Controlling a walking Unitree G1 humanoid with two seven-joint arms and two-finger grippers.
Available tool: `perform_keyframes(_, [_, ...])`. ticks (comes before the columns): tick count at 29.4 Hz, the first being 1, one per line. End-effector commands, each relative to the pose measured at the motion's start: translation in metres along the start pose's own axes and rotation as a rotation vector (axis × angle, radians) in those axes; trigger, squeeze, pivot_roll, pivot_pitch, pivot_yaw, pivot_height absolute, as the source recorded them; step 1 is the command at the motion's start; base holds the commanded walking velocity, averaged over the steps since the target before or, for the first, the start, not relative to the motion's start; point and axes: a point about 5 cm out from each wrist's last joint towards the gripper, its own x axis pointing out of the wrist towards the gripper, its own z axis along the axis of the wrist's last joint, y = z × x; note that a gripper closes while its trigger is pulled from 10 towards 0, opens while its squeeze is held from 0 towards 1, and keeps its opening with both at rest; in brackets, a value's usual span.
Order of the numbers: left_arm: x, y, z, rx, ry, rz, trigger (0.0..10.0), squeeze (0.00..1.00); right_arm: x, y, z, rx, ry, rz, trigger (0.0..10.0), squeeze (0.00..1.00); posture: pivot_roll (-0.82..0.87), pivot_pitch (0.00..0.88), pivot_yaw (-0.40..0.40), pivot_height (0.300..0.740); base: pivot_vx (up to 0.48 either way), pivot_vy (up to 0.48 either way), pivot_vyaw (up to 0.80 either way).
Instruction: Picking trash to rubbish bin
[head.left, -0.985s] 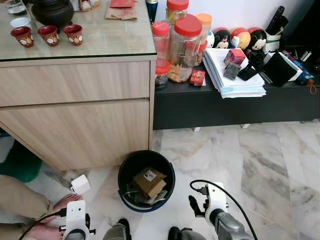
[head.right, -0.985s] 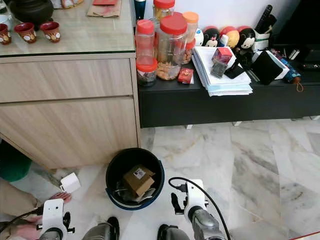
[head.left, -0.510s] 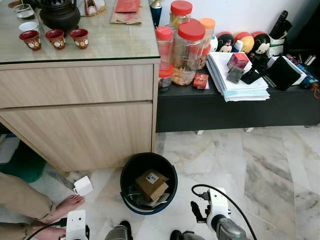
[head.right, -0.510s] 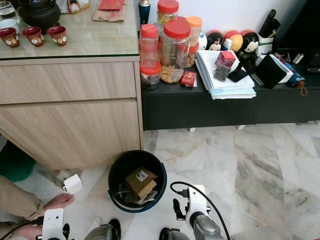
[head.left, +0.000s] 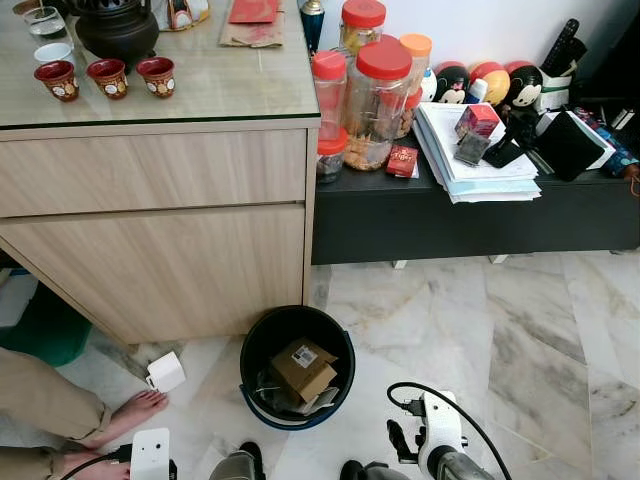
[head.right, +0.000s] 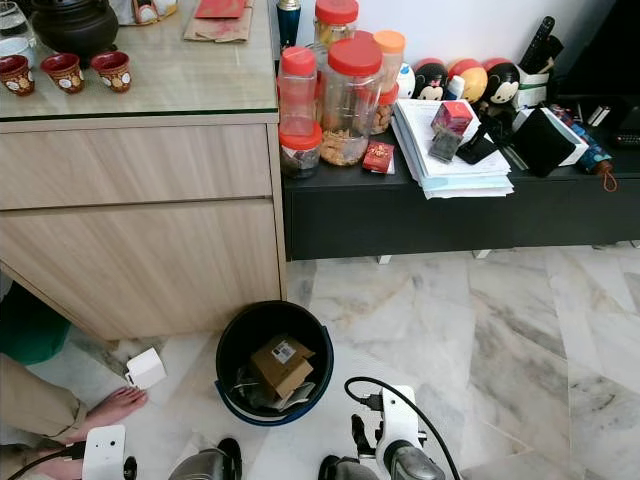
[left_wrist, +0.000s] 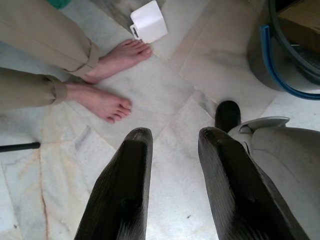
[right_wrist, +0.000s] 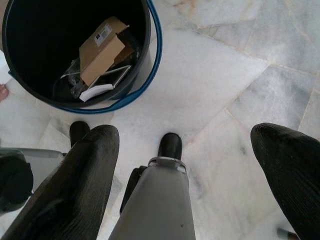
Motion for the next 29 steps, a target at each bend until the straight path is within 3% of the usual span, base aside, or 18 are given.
perform_keyframes(1, [-0.0037,-0.0013,-0.0102,-0.001,0.031,-0.006,10.0,0.0,-0.0026,-0.0045,-0.0106,0.003,0.039,-0.016,10.0,0.0,0.11,0.178,-0.056,0.74,0.0,0.0,0.0])
perform_keyframes(21, [-0.0035,-0.0069,-0.0089,-0.013,0.029,-0.026,10.0,0.0,-0.004,-0.0075,-0.0135,0.0,0.045,-0.018,10.0,0.0,0.1,0.176,-0.065,0.74,0.0,0.0,0.0])
perform_keyframes(29, [-0.0034,-0.0094,-0.0076,-0.008,0.021,-0.037,10.0,0.0,-0.0039,-0.0072,-0.0134,0.002,0.043,-0.015,10.0,0.0,0.1,0.171,-0.064,0.74,-0.247,0.0,0.0])
